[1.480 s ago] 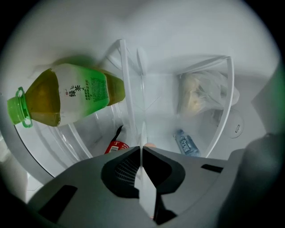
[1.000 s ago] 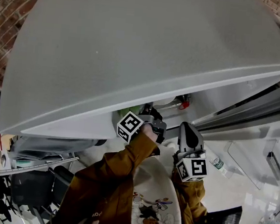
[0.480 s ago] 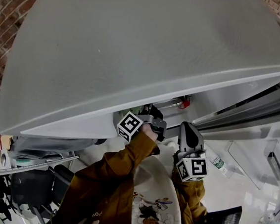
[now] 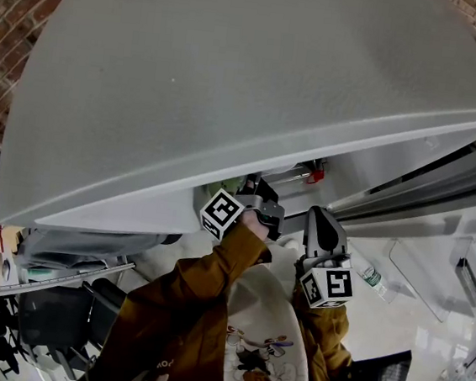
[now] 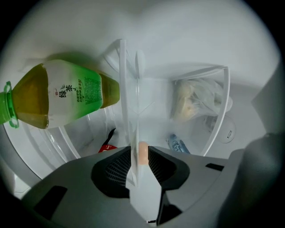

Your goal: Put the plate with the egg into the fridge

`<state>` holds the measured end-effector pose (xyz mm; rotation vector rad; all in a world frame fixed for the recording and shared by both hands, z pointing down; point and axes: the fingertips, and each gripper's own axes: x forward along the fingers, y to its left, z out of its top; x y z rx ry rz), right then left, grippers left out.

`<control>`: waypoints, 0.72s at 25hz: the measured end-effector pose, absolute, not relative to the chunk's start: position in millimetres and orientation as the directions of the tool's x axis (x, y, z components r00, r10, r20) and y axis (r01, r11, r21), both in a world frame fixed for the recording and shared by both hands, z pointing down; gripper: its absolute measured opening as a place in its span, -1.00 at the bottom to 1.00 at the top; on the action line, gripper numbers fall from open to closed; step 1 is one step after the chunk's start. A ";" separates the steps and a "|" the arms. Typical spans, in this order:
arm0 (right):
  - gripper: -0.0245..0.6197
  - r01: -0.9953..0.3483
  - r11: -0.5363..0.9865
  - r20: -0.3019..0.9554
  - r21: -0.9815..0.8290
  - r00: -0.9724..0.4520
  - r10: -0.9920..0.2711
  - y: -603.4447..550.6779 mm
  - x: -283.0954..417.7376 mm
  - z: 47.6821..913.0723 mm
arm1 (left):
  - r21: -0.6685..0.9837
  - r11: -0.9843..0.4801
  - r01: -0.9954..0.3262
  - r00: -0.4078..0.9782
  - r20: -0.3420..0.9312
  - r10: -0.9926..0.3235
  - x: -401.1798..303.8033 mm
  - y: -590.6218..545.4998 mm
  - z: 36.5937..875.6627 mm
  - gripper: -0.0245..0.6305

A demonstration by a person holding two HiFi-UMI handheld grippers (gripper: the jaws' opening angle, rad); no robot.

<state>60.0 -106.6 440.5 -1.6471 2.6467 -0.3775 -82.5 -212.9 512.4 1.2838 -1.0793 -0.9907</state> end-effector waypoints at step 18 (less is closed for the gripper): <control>-0.90 -0.885 0.414 0.128 -0.213 -0.445 -0.886 -103.0 61.0 443.4 | 0.998 0.057 0.010 0.326 0.051 -0.944 -50.6 -188.8 516.6 -0.61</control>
